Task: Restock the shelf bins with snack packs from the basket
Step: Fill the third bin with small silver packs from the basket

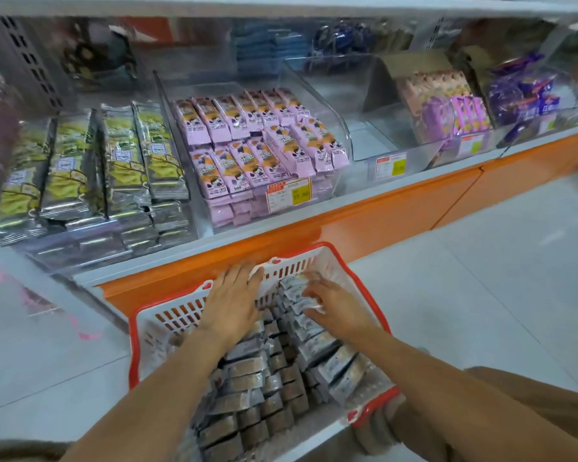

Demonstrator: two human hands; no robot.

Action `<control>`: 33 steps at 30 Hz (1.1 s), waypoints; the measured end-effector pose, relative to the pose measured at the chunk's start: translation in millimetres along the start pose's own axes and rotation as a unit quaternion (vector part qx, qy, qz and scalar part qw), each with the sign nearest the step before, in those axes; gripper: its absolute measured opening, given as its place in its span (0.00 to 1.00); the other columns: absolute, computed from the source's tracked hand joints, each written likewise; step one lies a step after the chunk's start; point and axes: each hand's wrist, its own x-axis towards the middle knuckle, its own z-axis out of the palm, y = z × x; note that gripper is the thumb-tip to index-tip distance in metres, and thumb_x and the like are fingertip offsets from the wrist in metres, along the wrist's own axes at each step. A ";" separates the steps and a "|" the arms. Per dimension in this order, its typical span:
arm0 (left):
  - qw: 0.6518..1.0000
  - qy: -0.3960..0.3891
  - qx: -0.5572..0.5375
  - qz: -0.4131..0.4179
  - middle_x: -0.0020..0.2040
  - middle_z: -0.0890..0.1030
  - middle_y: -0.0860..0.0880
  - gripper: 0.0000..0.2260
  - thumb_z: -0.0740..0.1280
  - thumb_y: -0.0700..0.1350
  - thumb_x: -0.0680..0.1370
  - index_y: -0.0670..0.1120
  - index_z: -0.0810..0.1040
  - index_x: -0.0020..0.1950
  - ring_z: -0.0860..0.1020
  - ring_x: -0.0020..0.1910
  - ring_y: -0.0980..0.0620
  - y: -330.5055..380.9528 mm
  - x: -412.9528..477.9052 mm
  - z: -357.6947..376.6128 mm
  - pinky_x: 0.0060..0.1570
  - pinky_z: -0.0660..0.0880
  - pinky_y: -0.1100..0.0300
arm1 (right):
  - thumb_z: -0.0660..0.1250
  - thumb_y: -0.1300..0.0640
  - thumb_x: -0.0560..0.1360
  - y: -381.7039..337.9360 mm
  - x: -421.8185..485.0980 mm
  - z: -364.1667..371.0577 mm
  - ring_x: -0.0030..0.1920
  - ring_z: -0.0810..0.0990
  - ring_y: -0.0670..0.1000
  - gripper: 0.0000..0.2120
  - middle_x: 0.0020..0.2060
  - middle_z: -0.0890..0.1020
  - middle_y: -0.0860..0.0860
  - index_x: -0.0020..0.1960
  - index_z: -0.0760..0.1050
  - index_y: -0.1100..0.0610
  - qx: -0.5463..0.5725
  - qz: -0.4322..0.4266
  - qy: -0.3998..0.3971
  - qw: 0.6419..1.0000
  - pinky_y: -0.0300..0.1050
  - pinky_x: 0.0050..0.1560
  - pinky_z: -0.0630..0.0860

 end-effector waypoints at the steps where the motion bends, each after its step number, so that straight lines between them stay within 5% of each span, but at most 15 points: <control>1: 1.000 -0.019 0.005 -0.005 0.76 0.65 0.41 0.31 0.70 0.47 0.76 0.42 0.64 0.77 0.62 0.75 0.41 -3.4 0.6 8.3 0.76 0.51 0.47 | 0.69 0.56 0.75 4.9 1.7 9.4 0.63 0.74 0.53 0.14 0.64 0.75 0.53 0.60 0.76 0.57 -0.017 0.003 -0.017 1.000 0.42 0.57 0.72; 5: 0.996 -0.077 0.039 -0.035 0.81 0.49 0.42 0.36 0.61 0.52 0.81 0.42 0.46 0.81 0.49 0.80 0.43 -11.9 0.7 36.9 0.78 0.41 0.46 | 0.68 0.55 0.75 22.4 6.6 40.8 0.61 0.74 0.56 0.17 0.60 0.76 0.54 0.64 0.74 0.55 -0.084 0.029 -0.092 0.992 0.51 0.55 0.75; 16: 0.994 -0.071 0.025 -0.075 0.77 0.63 0.39 0.41 0.72 0.50 0.72 0.38 0.57 0.79 0.61 0.76 0.39 -10.6 0.2 73.5 0.76 0.55 0.40 | 0.69 0.59 0.74 39.4 26.3 61.1 0.61 0.71 0.59 0.19 0.61 0.72 0.56 0.62 0.70 0.57 -0.222 -0.046 -0.163 0.960 0.52 0.61 0.69; 26: 0.994 -0.042 0.020 -0.099 0.74 0.67 0.38 0.44 0.78 0.50 0.67 0.37 0.62 0.77 0.65 0.74 0.38 -6.6 2.5 90.3 0.74 0.57 0.39 | 0.74 0.55 0.70 46.3 40.3 37.8 0.47 0.77 0.56 0.15 0.49 0.77 0.55 0.53 0.76 0.60 -0.075 -0.100 -0.102 0.987 0.46 0.43 0.72; 33: 0.991 -0.031 -0.015 -0.127 0.74 0.68 0.39 0.41 0.76 0.47 0.68 0.38 0.63 0.77 0.64 0.74 0.39 -0.9 3.4 87.1 0.75 0.54 0.41 | 0.73 0.53 0.72 35.7 48.3 2.1 0.36 0.77 0.42 0.20 0.41 0.77 0.45 0.59 0.67 0.48 0.087 0.006 -0.085 0.993 0.36 0.38 0.74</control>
